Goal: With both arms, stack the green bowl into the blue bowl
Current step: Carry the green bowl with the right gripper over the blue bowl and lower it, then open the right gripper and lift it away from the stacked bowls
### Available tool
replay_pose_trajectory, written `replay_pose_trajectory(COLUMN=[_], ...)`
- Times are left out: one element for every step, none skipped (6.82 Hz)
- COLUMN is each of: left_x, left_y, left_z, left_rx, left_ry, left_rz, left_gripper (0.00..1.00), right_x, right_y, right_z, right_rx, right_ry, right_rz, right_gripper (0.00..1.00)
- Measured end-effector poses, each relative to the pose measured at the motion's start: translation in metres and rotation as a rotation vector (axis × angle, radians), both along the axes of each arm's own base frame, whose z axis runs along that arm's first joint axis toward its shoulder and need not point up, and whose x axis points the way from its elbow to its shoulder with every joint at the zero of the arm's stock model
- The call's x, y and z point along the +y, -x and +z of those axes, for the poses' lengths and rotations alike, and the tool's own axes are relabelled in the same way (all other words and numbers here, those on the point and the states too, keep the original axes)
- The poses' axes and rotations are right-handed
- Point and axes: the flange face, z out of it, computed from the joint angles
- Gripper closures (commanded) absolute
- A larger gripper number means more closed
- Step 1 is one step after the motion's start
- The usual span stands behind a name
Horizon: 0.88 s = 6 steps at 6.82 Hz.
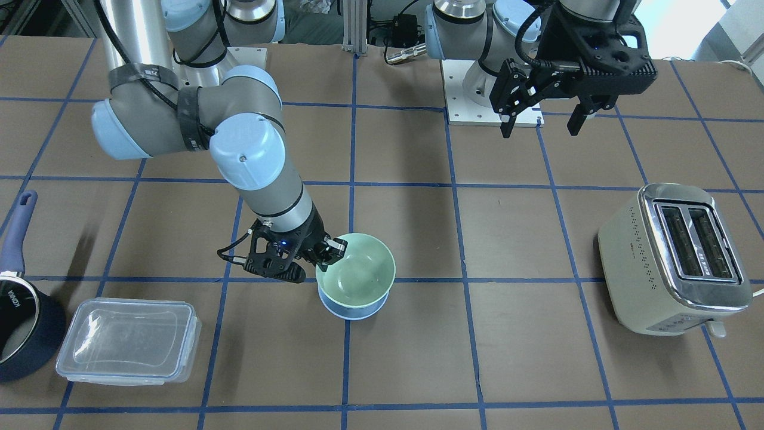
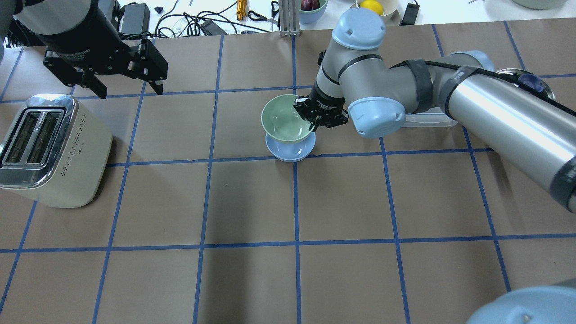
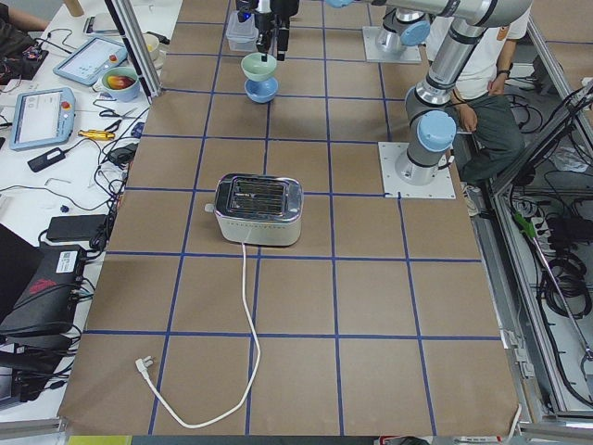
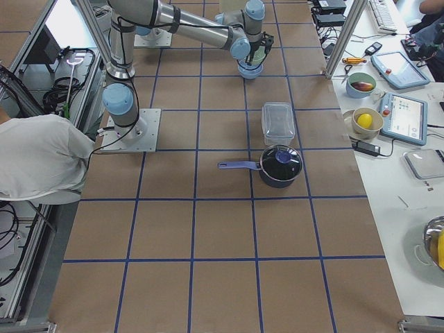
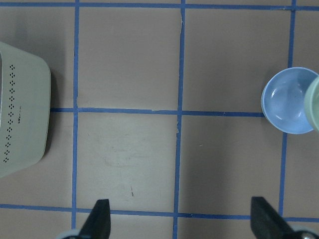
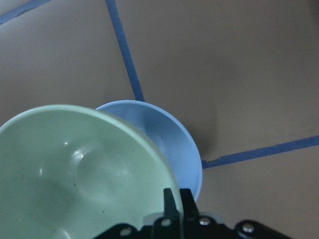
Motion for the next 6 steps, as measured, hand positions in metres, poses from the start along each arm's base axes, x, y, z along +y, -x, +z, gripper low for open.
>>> replay_pose_trajectory(left_x=[0.001,0.002,0.002,0.001,0.001,0.001], left_y=[0.000,-0.001,-0.001,-0.001,-0.001,0.000], left_z=[0.000,0.000,-0.001,-0.003,-0.003,-0.003], left_rx=[0.000,-0.002,-0.003,-0.002,-0.002,-0.001], left_ry=[-0.003,-0.005,-0.009,-0.012,-0.012,-0.011], left_rz=[0.001,0.002,0.003,0.003,0.002,0.001], left_gripper=[0.00,0.00,0.00,0.00,0.00,0.00], right_x=[-0.003,-0.005,-0.006,-0.007,-0.006,-0.006], right_y=[-0.008,-0.009,-0.007,-0.006,-0.006,-0.005], right_z=[-0.009,-0.016,-0.020,-0.024,-0.027,-0.029], right_rx=[0.010,0.029,0.054,0.064,0.067,0.069], right_ry=[-0.009,-0.009,-0.005,-0.006,-0.012,-0.015], right_rz=[0.007,0.017,0.028,0.034,0.035,0.036], right_gripper=[1.00,1.00,0.96,0.40,0.00,0.00])
